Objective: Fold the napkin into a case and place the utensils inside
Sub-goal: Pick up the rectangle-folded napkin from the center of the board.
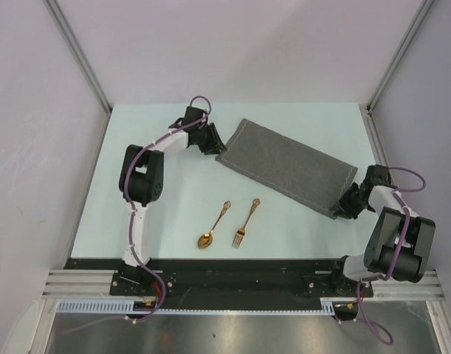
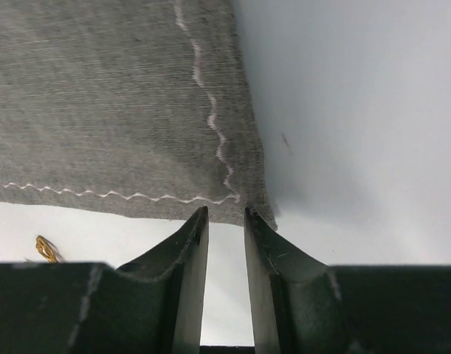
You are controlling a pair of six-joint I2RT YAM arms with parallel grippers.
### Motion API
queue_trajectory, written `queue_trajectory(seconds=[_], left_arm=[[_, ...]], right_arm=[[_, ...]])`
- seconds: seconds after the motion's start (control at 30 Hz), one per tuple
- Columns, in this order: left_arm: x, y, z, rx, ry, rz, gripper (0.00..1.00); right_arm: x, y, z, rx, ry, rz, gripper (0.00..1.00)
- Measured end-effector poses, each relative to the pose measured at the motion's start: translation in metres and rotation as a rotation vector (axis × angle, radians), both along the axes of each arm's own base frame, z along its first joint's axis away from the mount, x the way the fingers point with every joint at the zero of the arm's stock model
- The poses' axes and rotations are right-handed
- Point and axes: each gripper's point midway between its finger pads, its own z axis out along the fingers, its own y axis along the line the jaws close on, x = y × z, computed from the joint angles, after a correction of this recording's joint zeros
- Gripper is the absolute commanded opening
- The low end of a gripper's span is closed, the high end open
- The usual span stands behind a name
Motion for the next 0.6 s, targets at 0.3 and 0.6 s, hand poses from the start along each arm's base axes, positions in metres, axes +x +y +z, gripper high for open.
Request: queue_trajectory(seconds=[0.3, 0.6], left_arm=[[-0.001, 0.023, 0.048, 0.133, -0.133, -0.022, 0.67], [-0.014, 0.027, 0.022, 0.261, -0.088, -0.064, 0.68]], right_arm=[[0.027, 0.005, 0.052, -0.094, -0.16, 0.085, 0.4], [0.023, 0.008, 0.062, -0.099, -0.178, 0.105, 0.41]])
